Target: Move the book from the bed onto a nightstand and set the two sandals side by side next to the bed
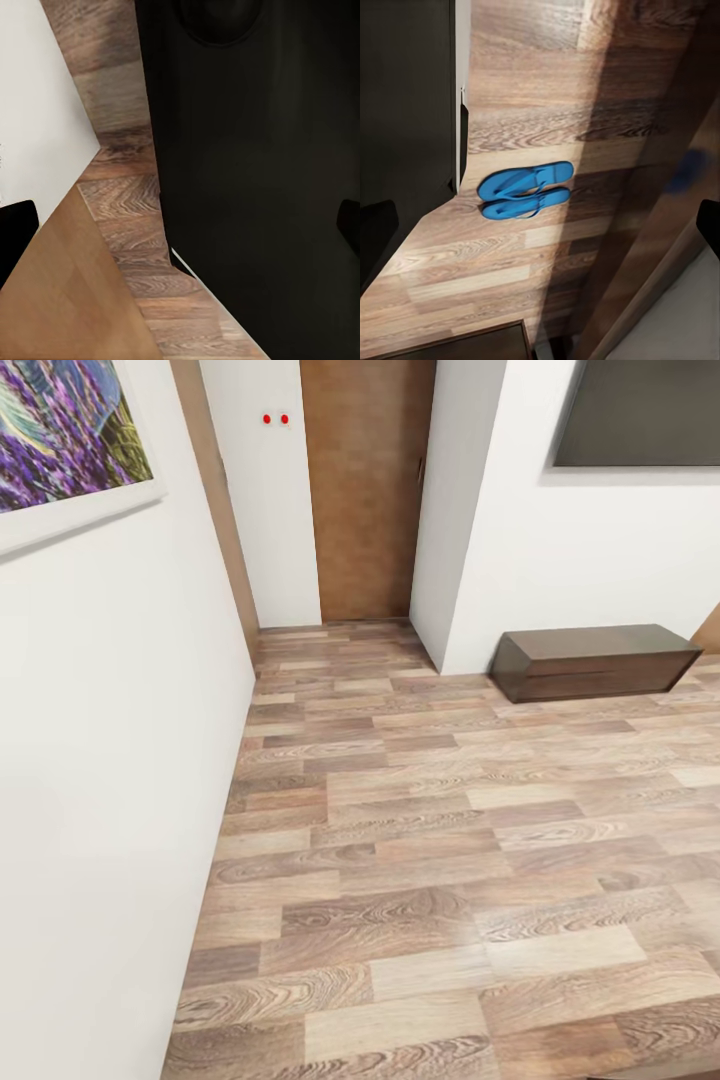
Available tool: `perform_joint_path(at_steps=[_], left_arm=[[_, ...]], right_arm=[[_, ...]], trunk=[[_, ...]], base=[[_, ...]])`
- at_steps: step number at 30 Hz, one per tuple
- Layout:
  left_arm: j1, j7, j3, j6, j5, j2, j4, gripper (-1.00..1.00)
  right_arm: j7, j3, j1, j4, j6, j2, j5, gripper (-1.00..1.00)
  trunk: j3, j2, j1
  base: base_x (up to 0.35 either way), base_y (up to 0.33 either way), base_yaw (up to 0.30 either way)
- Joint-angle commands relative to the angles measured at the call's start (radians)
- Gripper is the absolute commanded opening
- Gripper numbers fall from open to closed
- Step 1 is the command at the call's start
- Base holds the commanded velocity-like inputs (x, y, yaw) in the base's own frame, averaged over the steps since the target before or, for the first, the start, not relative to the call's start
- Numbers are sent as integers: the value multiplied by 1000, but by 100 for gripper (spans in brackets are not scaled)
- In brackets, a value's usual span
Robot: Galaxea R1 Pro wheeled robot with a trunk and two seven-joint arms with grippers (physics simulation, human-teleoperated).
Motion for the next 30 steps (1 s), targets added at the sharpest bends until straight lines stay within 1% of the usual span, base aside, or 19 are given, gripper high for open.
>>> perform_joint_path(at_steps=[1,30], left_arm=[[0,4,-9,-3,9,0,0,100],[0,4,-9,1,9,0,0,100]], right_arm=[[-3,8,0,-2,9,0,0,100],[-3,8,0,-2,9,0,0,100]], trunk=[[-1,0,0],[-1,0,0]], base=[[96,0,0],[96,0,0]])
